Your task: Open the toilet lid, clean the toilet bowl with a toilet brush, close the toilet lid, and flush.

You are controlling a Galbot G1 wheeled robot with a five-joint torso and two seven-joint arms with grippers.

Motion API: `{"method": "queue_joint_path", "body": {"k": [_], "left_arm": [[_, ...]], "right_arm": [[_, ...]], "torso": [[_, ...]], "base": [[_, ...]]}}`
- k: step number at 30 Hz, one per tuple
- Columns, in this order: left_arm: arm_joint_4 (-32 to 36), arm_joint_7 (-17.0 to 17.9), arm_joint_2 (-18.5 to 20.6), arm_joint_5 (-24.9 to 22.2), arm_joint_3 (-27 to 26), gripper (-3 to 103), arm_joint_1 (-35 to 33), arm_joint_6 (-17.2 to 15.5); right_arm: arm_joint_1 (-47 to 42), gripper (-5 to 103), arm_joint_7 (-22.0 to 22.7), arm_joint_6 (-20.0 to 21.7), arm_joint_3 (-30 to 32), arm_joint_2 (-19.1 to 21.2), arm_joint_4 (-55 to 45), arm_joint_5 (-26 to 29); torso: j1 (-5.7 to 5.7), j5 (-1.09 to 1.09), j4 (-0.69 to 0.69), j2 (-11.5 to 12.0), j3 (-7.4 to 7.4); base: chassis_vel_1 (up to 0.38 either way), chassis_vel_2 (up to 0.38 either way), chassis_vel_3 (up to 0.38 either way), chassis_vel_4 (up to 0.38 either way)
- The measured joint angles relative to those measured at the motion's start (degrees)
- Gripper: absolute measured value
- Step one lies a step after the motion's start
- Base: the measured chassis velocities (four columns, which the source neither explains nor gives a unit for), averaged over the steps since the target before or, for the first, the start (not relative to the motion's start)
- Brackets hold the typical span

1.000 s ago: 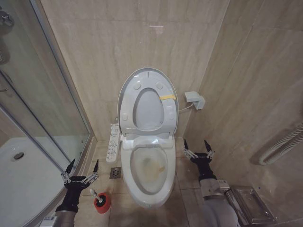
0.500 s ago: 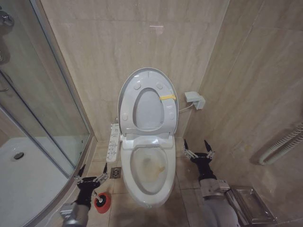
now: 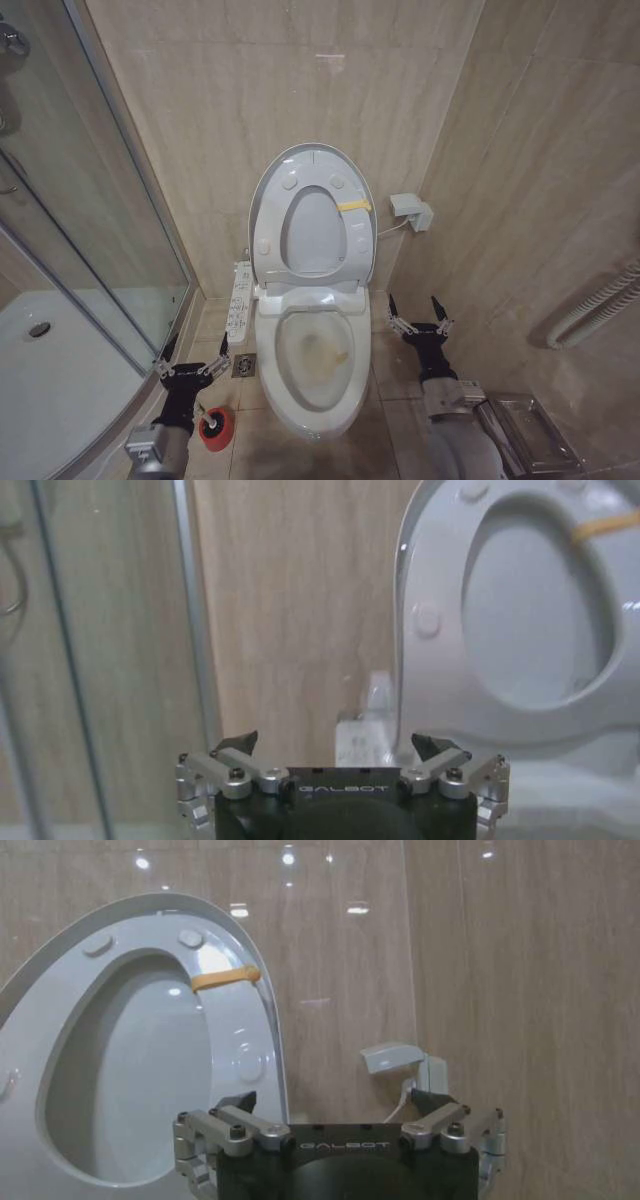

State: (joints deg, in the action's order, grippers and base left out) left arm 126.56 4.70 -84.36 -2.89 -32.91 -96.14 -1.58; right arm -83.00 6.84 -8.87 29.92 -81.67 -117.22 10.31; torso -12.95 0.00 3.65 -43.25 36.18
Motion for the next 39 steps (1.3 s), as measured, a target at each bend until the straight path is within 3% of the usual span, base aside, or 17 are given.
{"method": "queue_joint_path", "body": {"k": [9, 13, 17, 20, 28, 39], "left_arm": [[-10.23, 6.62, 0.11, -0.73, 1.19, 100, -0.13, 3.17], [-14.84, 8.99, 0.01, -0.42, 1.62, 100, 0.06, 7.35], [-16.58, 9.68, -0.04, -0.28, 1.63, 100, 0.11, 9.38], [-21.13, 10.98, 0.00, -0.10, 1.64, 100, 0.56, 15.06], [-30.53, 11.18, 0.39, -0.16, 1.18, 100, 1.61, 23.01], [-40.41, 9.49, 1.80, -1.36, 0.65, 100, 5.16, 27.82]], "right_arm": [[0.00, 100, 0.00, 0.00, -0.01, 0.00, 0.00, 0.00], [0.00, 100, 0.00, 0.00, 0.00, 0.00, 0.00, 0.00], [0.00, 100, 0.00, 0.00, 0.00, 0.00, 0.00, 0.00], [0.00, 100, 0.00, 0.00, 0.00, 0.00, 0.00, 0.00], [0.00, 100, 0.00, 0.00, 0.00, 0.00, 0.00, 0.00], [0.00, 100, 0.00, 0.00, 0.00, 0.00, 0.00, 0.00]], "torso": [[0.00, -0.01, 0.01, 0.00, 0.00], [0.00, -0.01, 0.00, 0.00, 0.00], [0.00, 0.00, 0.01, 0.00, 0.00], [0.00, -0.01, 0.01, 0.00, 0.00], [0.00, -0.01, 0.01, 0.00, 0.00], [0.00, -0.01, 0.01, 0.00, 0.00]], "base": [[0.000, 0.000, 0.000, 0.000], [0.000, 0.000, 0.000, 0.000], [0.000, 0.000, 0.000, 0.000], [0.000, 0.000, 0.000, 0.000], [0.000, 0.000, 0.000, 0.000], [0.000, 0.000, 0.000, 0.000]]}}
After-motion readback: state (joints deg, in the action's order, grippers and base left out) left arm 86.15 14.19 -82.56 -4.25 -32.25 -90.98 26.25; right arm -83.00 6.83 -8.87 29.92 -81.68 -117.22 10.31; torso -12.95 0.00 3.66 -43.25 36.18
